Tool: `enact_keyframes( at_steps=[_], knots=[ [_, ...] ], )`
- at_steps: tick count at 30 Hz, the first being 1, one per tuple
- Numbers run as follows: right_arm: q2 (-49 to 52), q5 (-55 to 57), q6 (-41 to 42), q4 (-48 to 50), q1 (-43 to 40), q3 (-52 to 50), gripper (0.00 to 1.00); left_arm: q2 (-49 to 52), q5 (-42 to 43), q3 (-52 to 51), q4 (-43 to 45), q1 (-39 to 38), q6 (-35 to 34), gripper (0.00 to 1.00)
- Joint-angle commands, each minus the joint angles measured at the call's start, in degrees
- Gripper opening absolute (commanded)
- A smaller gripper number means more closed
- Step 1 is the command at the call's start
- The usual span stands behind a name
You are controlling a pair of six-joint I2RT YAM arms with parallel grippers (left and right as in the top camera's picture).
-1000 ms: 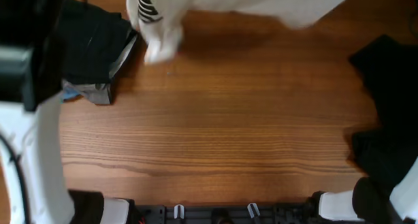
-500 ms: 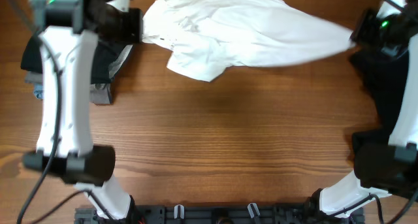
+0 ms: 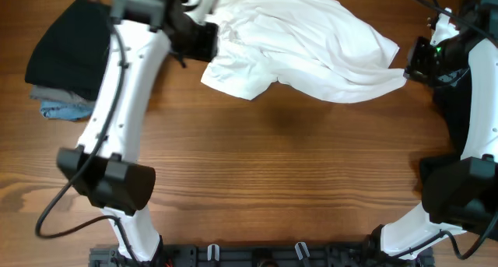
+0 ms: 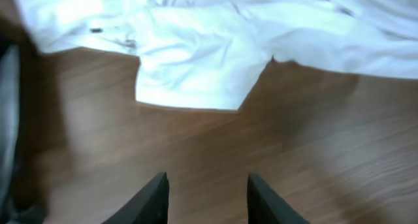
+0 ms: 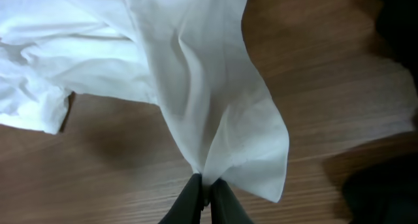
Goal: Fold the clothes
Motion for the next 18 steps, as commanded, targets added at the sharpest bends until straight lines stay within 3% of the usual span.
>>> enact_keyframes(
  at_steps=[1,4,7,10,18],
  knots=[
    [-1.1,1.1,-0.2,0.2,-0.1,-0.5,0.08,4.5,-1.0,-11.0,7.4,0.0,-2.8,0.38],
    [-1.0,1.0,-0.1,-0.1,-0.1,-1.0,0.08,6.0,-0.8,-17.2,14.5,0.4,-4.7,0.45],
    [-1.0,1.1,0.8,0.4,-0.1,-2.1,0.08,7.6,-0.8,-21.4,21.7,0.3,-4.7,0.6],
    [-1.0,1.5,0.8,0.9,-0.1,-3.1,0.08,9.7,-0.6,-23.3,26.9,0.2,-4.7,0.66],
    [-1.0,1.8,0.8,2.1,-0.1,-4.3,0.08,14.9,-0.6,-23.7,32.3,0.2,-4.7,0.67]
  ],
)
